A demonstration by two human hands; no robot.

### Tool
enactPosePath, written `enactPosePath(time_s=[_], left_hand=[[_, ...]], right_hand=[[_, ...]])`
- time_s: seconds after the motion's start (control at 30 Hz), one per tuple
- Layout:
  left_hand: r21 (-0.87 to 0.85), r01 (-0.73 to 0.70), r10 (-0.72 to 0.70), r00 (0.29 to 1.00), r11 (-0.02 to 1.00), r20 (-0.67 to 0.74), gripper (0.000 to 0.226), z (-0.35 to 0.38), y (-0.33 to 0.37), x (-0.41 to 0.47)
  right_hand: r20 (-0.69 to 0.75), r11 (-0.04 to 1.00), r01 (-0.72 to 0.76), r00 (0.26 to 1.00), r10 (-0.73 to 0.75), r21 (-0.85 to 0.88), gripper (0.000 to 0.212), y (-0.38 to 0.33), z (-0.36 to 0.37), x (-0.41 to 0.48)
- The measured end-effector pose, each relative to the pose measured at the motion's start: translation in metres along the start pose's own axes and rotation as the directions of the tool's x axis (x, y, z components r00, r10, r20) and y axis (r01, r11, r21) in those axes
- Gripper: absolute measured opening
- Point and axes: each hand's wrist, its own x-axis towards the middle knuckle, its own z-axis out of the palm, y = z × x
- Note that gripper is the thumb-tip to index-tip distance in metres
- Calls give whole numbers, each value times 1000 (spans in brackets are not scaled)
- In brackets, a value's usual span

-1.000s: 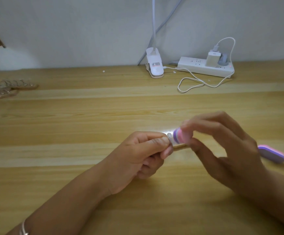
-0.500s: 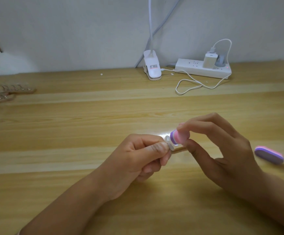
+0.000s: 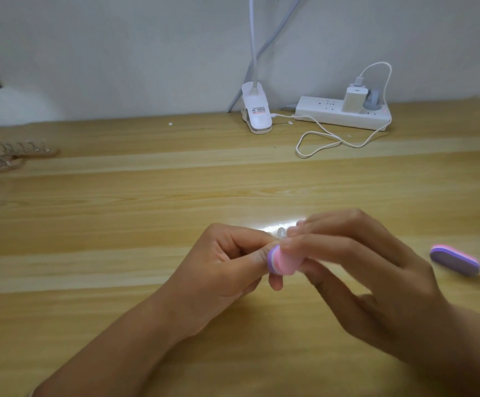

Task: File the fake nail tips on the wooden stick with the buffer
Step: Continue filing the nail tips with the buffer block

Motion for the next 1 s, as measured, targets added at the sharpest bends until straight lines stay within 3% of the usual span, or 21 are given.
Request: enactPosePath(time_s=[0.13,0.27,0.4,0.57,1.0], left_hand=[[18,15,-15,1000,1000,-11,21,0,1,0],[-4,4,-4,1000,1000,-3,20,2,1,0],[-2,36,-36,999,999,-6,24,0,1,-1],[-20,55,-55,998,998,8,23,1,1,-1],[-13,102,-102,995,995,-10,26,0,2,-1]], right_hand=[[-13,997,-71,997,71,13,24,9,-5,1],[1,999,7,1000,-7,47,24,1,2,-2],[-13,998,-58,998,58,-1,24,12,-4,0],[9,1000,21,1000,-21,16,25,5,5,-5],[4,999,-38,999,38,-20,14,22,1,-4]])
